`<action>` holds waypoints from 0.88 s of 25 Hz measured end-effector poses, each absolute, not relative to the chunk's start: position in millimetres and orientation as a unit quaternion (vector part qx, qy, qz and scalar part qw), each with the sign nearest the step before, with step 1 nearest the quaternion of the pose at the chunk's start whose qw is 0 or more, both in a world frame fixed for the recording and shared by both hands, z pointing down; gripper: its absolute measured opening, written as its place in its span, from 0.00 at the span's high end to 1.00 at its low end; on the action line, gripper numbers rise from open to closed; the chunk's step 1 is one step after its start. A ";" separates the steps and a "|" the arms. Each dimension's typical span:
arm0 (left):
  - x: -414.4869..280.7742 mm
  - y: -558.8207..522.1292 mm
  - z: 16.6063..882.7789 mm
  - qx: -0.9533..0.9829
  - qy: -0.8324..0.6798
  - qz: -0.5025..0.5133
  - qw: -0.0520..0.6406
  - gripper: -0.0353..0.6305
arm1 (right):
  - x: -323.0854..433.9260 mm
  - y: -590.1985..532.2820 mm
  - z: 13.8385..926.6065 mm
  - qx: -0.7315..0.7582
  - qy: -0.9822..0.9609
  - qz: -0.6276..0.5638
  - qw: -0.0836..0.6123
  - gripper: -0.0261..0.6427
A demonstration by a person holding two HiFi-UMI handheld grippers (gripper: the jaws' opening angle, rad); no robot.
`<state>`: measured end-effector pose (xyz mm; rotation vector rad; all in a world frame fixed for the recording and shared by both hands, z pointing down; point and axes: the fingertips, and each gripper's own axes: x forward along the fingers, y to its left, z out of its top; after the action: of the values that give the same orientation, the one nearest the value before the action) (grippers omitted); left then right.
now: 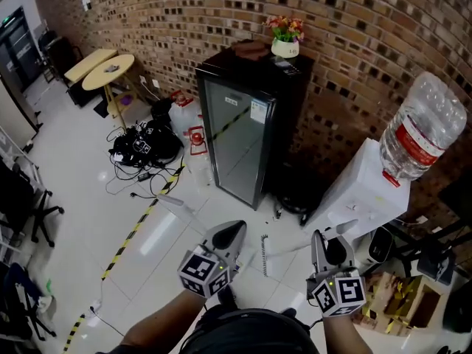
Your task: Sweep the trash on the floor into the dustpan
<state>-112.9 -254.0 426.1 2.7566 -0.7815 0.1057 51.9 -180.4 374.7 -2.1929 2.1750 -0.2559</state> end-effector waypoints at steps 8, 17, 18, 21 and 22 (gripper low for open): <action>-64.4 -233.0 395.8 0.962 -0.237 0.036 0.132 0.93 | 108.5 -143.1 339.0 -0.736 0.673 -0.063 0.030 0.77; -12.2 -213.9 376.6 0.967 -0.217 0.038 0.131 0.93 | 164.0 -99.5 303.9 -0.749 0.660 -0.043 0.041 0.78; -6.0 -209.6 371.9 0.969 -0.214 0.044 0.115 0.93 | 169.1 -95.2 300.9 -0.750 0.658 -0.042 0.040 0.78; 9.0 -195.1 352.3 0.973 -0.208 0.049 0.085 0.93 | 178.3 -83.7 291.6 -0.748 0.661 -0.047 0.032 0.78; 13.1 -192.6 344.9 0.973 -0.209 0.045 0.086 0.93 | 180.2 -80.2 287.4 -0.746 0.664 -0.045 0.030 0.78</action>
<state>13.1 -192.6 344.9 2.9006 -0.6229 0.1332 180.2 -80.2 287.4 -2.3006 2.0461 -0.1402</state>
